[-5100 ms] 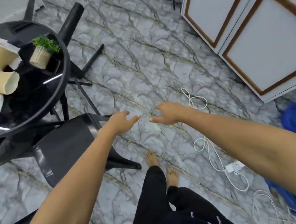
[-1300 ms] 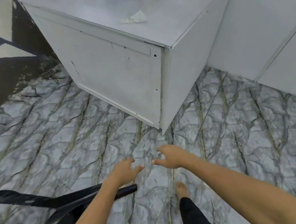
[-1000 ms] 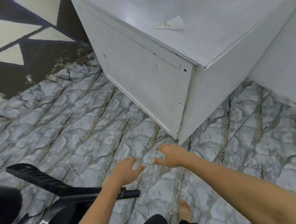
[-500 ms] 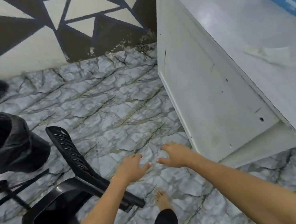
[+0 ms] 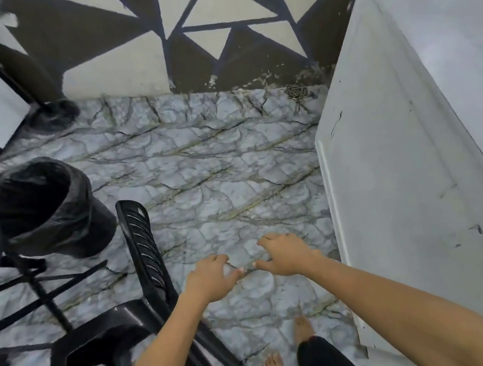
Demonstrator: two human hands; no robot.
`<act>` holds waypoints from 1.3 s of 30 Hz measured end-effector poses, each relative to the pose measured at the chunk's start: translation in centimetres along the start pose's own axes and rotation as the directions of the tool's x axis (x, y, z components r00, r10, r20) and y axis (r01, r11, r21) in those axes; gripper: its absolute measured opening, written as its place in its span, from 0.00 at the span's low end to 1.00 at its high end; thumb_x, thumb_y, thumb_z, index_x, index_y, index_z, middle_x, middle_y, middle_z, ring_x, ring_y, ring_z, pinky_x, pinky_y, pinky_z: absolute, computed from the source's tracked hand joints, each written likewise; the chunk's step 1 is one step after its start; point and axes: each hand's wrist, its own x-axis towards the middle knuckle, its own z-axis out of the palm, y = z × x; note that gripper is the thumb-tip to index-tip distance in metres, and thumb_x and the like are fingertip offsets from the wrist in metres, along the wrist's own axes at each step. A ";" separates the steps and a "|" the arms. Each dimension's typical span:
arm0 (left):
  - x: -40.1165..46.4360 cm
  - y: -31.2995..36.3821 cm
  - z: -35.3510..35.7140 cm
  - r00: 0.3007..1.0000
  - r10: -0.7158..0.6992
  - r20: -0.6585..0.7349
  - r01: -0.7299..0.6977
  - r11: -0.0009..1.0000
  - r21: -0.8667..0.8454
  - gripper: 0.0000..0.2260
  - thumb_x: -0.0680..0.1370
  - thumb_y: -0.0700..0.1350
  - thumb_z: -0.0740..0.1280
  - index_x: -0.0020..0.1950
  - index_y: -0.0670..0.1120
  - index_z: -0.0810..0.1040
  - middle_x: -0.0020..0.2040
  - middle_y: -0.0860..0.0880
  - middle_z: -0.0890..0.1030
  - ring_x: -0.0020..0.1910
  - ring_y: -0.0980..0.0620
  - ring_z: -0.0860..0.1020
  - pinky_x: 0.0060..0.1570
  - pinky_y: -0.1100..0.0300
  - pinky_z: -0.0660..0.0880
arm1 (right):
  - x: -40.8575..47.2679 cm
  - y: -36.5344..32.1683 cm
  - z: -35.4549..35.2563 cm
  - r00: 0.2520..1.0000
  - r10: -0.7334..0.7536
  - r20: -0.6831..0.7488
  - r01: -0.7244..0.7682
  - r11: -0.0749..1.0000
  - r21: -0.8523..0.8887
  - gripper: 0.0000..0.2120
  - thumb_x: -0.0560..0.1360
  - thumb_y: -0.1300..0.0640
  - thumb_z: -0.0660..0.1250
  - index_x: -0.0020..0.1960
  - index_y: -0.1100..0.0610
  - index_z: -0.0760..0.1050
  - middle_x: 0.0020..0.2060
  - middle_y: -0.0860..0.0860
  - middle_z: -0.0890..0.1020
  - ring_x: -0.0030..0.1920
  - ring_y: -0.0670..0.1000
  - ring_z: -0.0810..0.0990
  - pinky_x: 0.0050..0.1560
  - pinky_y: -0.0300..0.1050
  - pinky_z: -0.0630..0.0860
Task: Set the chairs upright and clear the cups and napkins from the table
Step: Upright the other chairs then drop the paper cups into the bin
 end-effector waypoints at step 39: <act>11.9 -31.3 -4.5 0.741 -0.672 0.002 0.525 0.578 -0.625 0.31 0.79 0.66 0.57 0.76 0.49 0.64 0.75 0.47 0.68 0.72 0.40 0.67 0.66 0.42 0.71 | 44.2 -26.9 -5.0 0.635 -0.624 0.455 0.771 0.551 -0.319 0.31 0.80 0.37 0.56 0.76 0.55 0.63 0.71 0.53 0.71 0.68 0.58 0.72 0.67 0.54 0.68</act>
